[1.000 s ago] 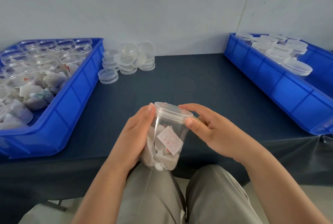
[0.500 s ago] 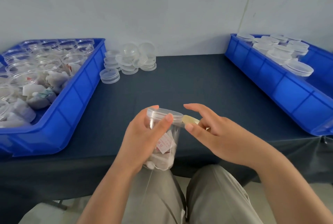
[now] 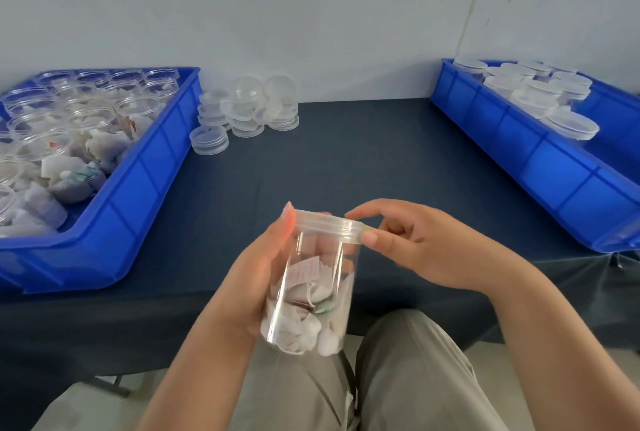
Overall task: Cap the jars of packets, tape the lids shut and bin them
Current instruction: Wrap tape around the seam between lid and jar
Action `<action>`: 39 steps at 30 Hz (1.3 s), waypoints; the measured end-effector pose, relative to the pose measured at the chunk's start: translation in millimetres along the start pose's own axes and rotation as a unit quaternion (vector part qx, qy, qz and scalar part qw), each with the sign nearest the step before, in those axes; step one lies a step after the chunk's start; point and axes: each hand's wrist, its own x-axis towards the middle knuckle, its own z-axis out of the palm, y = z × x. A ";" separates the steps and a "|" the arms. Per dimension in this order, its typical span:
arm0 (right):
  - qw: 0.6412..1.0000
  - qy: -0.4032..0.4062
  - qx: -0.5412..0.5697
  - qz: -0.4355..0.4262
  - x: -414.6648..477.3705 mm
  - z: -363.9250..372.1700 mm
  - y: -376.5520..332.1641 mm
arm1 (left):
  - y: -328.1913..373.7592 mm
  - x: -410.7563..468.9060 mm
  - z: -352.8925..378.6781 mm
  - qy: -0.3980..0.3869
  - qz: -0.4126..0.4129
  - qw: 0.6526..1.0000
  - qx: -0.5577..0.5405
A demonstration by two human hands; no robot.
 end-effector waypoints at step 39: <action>0.996 0.081 -0.023 0.002 -31.5 7.2 -1.4 | 10.4 -3.4 2.1 0.206 0.045 0.936 0.281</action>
